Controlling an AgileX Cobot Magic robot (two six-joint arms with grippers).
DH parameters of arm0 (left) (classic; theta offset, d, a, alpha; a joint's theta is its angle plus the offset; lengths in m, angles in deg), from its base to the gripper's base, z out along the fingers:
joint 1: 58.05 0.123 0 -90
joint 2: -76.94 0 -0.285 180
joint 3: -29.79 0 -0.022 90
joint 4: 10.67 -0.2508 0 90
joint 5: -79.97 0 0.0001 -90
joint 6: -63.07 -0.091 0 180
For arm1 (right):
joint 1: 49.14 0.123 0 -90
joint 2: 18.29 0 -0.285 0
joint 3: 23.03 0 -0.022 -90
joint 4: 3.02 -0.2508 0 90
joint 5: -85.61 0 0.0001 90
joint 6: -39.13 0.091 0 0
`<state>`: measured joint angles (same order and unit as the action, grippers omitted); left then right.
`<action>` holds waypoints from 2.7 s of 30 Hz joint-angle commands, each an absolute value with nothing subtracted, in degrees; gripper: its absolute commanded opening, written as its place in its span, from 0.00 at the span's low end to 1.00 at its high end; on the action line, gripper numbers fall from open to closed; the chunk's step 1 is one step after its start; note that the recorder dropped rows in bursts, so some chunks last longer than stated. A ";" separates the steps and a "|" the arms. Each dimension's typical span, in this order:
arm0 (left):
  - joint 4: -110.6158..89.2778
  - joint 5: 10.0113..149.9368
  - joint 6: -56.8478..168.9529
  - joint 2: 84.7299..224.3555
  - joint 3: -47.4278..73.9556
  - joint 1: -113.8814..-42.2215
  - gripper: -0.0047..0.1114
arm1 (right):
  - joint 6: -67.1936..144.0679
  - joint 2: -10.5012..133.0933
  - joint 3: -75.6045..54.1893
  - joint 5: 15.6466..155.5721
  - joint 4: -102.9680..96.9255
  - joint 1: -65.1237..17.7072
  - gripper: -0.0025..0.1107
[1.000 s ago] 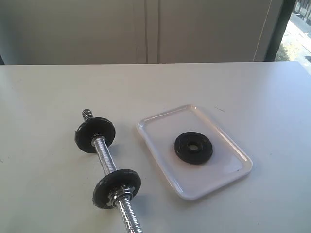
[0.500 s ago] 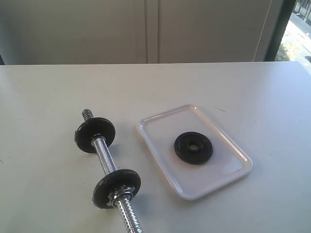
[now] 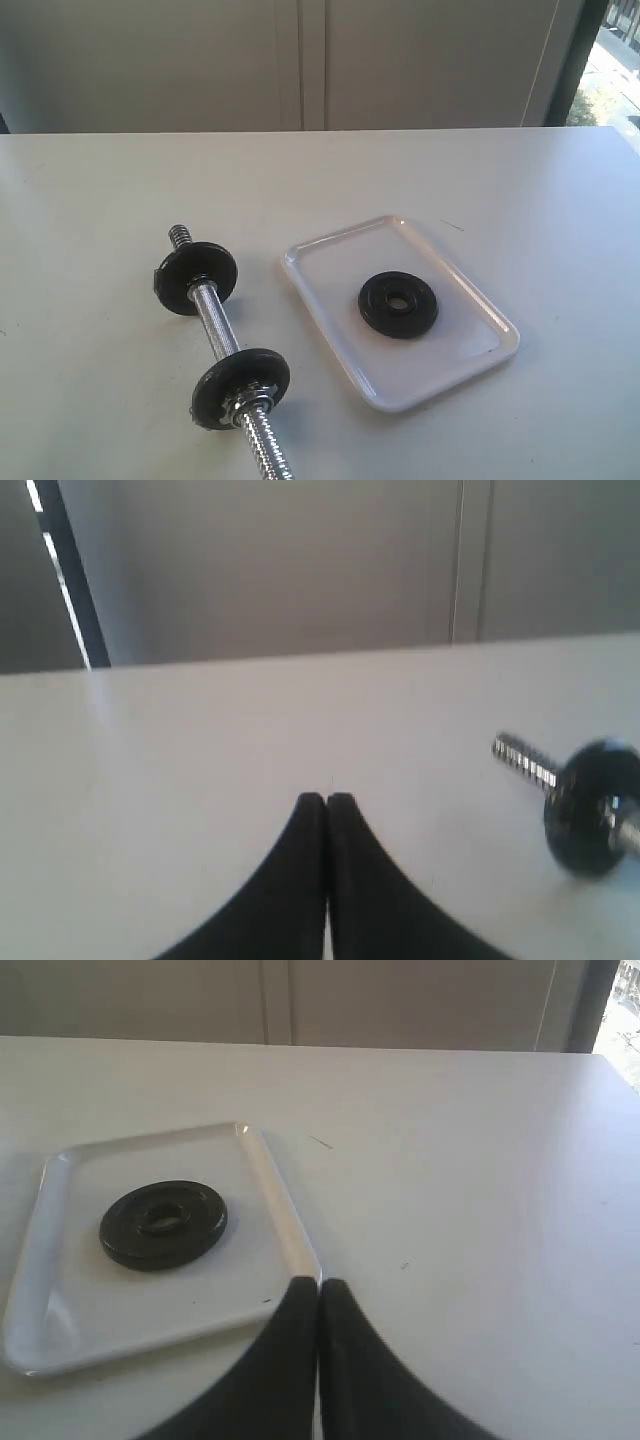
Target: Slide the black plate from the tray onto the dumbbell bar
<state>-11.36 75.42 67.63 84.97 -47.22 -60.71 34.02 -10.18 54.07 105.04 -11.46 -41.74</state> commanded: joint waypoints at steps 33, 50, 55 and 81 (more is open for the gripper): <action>26.64 98.31 60.58 152.89 -9.84 -74.07 0.04 | 33.65 -10.50 54.19 104.80 -11.16 -41.56 0.02; 29.58 87.14 74.54 173.96 0.17 -84.77 0.58 | 33.65 -10.50 54.19 104.80 -11.16 -41.56 0.02; 29.58 86.87 75.84 174.98 0.17 -84.77 0.73 | 33.65 -10.50 54.19 104.80 -11.16 -41.56 0.02; 34.03 79.64 78.08 180.87 0.06 -90.22 0.72 | 33.65 -10.50 54.19 104.80 -11.16 -41.56 0.02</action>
